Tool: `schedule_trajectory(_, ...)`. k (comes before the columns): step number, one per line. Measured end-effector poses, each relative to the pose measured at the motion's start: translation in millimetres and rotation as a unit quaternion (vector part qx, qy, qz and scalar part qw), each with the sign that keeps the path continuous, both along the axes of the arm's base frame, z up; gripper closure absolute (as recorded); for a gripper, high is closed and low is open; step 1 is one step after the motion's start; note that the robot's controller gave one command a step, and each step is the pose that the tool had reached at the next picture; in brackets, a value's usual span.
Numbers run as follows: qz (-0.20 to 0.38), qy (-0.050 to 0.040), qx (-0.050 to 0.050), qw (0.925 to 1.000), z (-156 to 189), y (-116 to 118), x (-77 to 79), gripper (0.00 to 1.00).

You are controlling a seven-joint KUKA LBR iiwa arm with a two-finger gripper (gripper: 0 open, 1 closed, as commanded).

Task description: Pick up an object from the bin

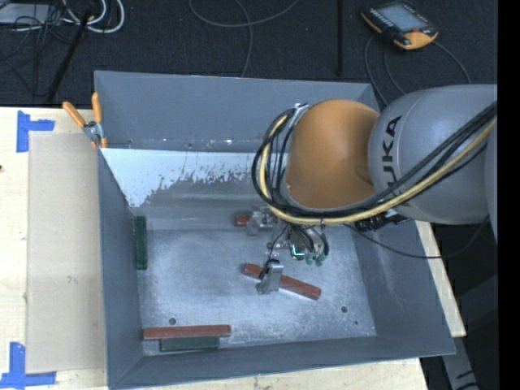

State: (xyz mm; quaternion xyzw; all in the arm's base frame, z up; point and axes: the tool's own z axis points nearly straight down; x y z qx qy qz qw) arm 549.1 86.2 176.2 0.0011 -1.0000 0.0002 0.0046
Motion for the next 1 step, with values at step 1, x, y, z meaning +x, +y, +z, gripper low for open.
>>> schedule_trajectory(1,-0.001,-0.0040,0.000,1.0000,4.3,-0.4,1.7,0.00)
